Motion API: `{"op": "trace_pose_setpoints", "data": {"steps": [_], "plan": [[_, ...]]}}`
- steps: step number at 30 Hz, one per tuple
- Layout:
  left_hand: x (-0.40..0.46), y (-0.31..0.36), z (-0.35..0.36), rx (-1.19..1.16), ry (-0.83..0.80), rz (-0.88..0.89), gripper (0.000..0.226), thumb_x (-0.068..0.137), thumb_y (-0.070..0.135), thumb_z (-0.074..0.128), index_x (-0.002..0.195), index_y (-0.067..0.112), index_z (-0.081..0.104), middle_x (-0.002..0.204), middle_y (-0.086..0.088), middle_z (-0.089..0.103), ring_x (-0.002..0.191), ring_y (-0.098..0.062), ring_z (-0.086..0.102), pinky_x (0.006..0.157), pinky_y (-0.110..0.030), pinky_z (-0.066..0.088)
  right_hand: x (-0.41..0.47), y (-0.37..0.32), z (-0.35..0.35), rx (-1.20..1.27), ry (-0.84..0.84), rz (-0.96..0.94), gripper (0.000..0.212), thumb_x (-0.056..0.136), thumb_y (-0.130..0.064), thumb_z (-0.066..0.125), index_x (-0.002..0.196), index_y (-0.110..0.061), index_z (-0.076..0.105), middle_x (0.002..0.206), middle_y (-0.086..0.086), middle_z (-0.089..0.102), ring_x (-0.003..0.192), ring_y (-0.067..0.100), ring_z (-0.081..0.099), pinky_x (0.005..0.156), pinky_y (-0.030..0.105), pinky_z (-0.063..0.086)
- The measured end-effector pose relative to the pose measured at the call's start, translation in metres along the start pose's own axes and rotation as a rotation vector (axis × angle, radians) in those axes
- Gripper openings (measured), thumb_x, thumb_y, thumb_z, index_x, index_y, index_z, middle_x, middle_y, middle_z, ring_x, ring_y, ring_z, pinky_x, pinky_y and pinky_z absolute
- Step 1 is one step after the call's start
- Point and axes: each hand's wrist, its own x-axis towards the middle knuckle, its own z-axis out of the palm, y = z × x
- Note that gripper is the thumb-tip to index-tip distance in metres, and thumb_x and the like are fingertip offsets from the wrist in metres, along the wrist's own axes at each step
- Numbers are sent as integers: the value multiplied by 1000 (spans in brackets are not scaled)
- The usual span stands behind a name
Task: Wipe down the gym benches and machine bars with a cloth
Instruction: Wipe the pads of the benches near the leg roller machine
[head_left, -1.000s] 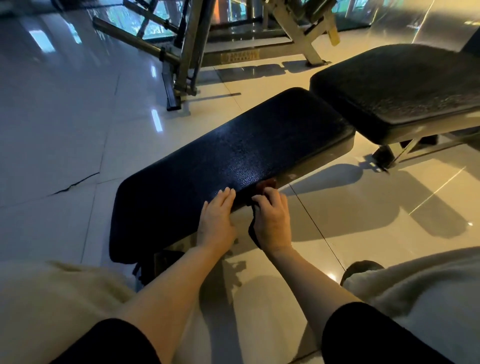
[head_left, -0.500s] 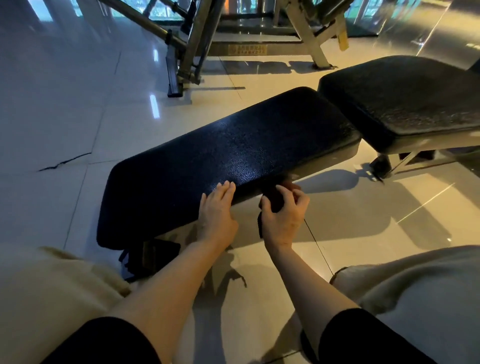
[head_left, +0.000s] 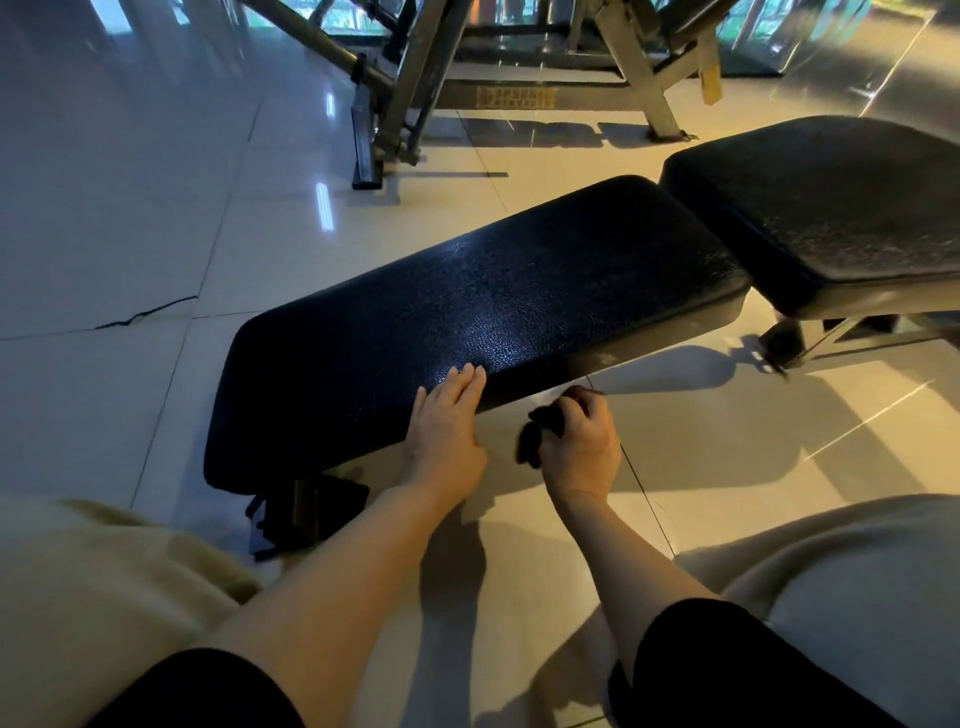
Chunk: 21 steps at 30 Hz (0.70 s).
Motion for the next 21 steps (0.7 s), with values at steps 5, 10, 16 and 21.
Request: {"op": "trace_pose_setpoints", "data": {"steps": [5,10,16,21], "plan": [[2,-1,2,1,32,-4,76,91,1,50,153,22,11,160,4,12,147,-11,3,116,-30,-8,5,-39,1,123,235,-137,19,80,-3,72,96,-4,63,102,20,55,92,30,54,76,22,40],[1,-1,2,-12,14,4,75,91,-1,49,153,20,12,160,2,13,148,-12,3,118,-33,-6,18,-37,2,74,181,-224,17,82,-8,71,96,-2,64,104,20,58,88,33,56,68,28,45],[0,-3,-5,-19,-44,10,76,91,-2,48,153,21,11,161,4,8,148,-11,1,119,-34,-4,13,-37,0,76,112,-196,25,78,-3,71,101,-2,61,109,21,56,93,35,56,74,31,47],[-1,-3,-8,-24,-76,20,77,91,-2,47,153,22,8,161,4,3,147,-11,-3,118,-34,-4,5,-34,-3,112,95,-41,25,75,0,73,97,-2,62,104,19,55,91,32,57,74,35,54]]}}
